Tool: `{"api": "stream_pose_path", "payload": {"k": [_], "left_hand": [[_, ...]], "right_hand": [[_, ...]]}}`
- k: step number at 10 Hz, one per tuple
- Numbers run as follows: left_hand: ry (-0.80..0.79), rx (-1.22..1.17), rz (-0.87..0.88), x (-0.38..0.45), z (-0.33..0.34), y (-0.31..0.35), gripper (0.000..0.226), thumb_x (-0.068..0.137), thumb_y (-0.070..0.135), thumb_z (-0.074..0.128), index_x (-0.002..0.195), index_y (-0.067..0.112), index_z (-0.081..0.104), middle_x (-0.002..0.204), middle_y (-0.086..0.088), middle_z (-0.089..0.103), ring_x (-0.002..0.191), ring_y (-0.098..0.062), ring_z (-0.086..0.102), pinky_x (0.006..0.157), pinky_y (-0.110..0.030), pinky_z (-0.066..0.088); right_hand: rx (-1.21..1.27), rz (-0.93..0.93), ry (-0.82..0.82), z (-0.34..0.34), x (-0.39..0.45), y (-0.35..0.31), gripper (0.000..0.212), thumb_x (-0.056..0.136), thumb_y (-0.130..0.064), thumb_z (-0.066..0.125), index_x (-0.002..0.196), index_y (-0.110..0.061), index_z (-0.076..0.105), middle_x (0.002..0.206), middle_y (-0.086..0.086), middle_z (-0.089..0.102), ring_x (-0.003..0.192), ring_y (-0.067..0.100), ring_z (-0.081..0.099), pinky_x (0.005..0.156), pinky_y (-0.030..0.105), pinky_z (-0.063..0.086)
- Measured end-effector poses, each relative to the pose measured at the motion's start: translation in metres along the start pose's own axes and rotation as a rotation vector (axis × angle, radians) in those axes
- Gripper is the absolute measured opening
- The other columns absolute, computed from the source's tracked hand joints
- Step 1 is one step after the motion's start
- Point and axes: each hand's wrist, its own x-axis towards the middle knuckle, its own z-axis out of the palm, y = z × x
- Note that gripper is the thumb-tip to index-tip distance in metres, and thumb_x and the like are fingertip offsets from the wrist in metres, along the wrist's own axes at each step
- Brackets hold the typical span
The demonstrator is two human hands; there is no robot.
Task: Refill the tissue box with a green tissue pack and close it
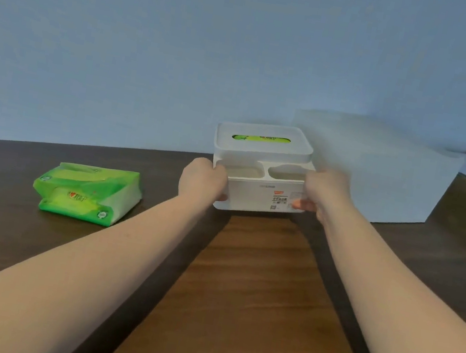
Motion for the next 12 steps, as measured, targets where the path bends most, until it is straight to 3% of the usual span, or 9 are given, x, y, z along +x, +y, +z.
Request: {"api": "stream_pose_path", "payload": {"k": [4, 5, 6, 7, 8, 9, 10, 11, 12], "left_hand": [[0.032, -0.036, -0.057, 0.066, 0.049, 0.006, 0.036, 0.089, 0.012, 0.037, 0.053, 0.013, 0.031, 0.05, -0.003, 0.046, 0.084, -0.038, 0.072, 0.046, -0.026, 0.026], [0.052, -0.081, -0.028, 0.068, 0.056, 0.009, 0.04, 0.088, 0.01, 0.037, 0.05, 0.013, 0.029, 0.042, 0.001, 0.05, 0.072, -0.033, 0.064, 0.046, -0.026, 0.023], [0.089, -0.148, -0.015, 0.068, 0.061, 0.008, 0.048, 0.093, 0.017, 0.04, 0.047, 0.015, 0.027, 0.023, 0.005, 0.04, 0.073, -0.032, 0.066, 0.046, -0.027, 0.022], [0.125, -0.2, 0.059, 0.065, 0.07, -0.007, 0.051, 0.093, 0.038, 0.044, 0.051, 0.009, 0.037, 0.041, 0.003, 0.046, 0.075, -0.032, 0.068, 0.056, -0.029, 0.033], [0.089, -0.252, 0.146, 0.062, 0.076, -0.024, 0.044, 0.088, 0.047, 0.048, 0.08, 0.008, 0.064, 0.074, -0.007, 0.066, 0.081, -0.024, 0.066, 0.077, -0.036, 0.054], [0.041, -0.312, 0.122, 0.061, 0.075, -0.028, 0.037, 0.083, 0.052, 0.051, 0.091, 0.022, 0.072, 0.089, -0.001, 0.074, 0.092, -0.02, 0.07, 0.091, -0.042, 0.056], [0.036, -0.289, 0.099, 0.056, 0.071, -0.024, 0.035, 0.087, 0.048, 0.052, 0.1, 0.025, 0.074, 0.092, 0.005, 0.074, 0.094, -0.018, 0.07, 0.092, -0.042, 0.056], [0.028, -0.263, 0.057, 0.047, 0.065, -0.021, 0.039, 0.094, 0.042, 0.049, 0.115, 0.02, 0.071, 0.103, 0.009, 0.071, 0.103, -0.015, 0.065, 0.097, -0.035, 0.051], [0.049, -0.198, -0.043, 0.036, 0.057, -0.025, 0.039, 0.094, 0.028, 0.043, 0.111, 0.005, 0.069, 0.113, -0.009, 0.072, 0.11, -0.03, 0.063, 0.094, -0.041, 0.049]], "right_hand": [[-0.075, 0.002, 0.097, 0.021, 0.072, -0.009, 0.019, 0.088, -0.003, 0.042, 0.094, -0.007, 0.06, 0.086, 0.014, 0.065, 0.059, 0.031, 0.064, 0.07, 0.05, 0.062], [-0.15, -0.045, 0.122, 0.024, 0.081, -0.004, 0.022, 0.091, -0.007, 0.04, 0.098, -0.005, 0.061, 0.075, 0.009, 0.061, 0.063, 0.03, 0.065, 0.075, 0.051, 0.061], [-0.218, -0.123, 0.168, 0.029, 0.084, 0.002, 0.032, 0.091, -0.021, 0.037, 0.103, -0.006, 0.063, 0.093, 0.014, 0.069, 0.084, 0.038, 0.07, 0.08, 0.05, 0.059], [-0.298, -0.197, 0.222, 0.032, 0.08, 0.011, 0.035, 0.096, -0.028, 0.036, 0.108, -0.006, 0.06, 0.105, 0.016, 0.069, 0.094, 0.038, 0.068, 0.08, 0.038, 0.054], [-0.329, -0.269, 0.248, 0.029, 0.07, 0.017, 0.035, 0.101, -0.026, 0.039, 0.124, -0.006, 0.055, 0.119, 0.014, 0.065, 0.111, 0.035, 0.06, 0.078, 0.034, 0.044], [-0.349, -0.325, 0.246, 0.028, 0.065, 0.021, 0.037, 0.102, -0.026, 0.039, 0.132, -0.007, 0.051, 0.125, 0.013, 0.063, 0.116, 0.034, 0.057, 0.08, 0.034, 0.042], [-0.338, -0.356, 0.222, 0.026, 0.063, 0.024, 0.039, 0.102, -0.025, 0.038, 0.135, -0.007, 0.05, 0.128, 0.014, 0.061, 0.118, 0.033, 0.056, 0.086, 0.034, 0.044], [-0.321, -0.337, 0.204, 0.021, 0.058, 0.025, 0.04, 0.101, -0.023, 0.038, 0.138, -0.01, 0.048, 0.131, 0.012, 0.06, 0.12, 0.031, 0.055, 0.093, 0.035, 0.045], [-0.315, -0.292, 0.227, 0.014, 0.053, 0.022, 0.036, 0.098, -0.023, 0.042, 0.13, -0.012, 0.056, 0.126, 0.01, 0.063, 0.112, 0.031, 0.06, 0.093, 0.037, 0.047]]}}
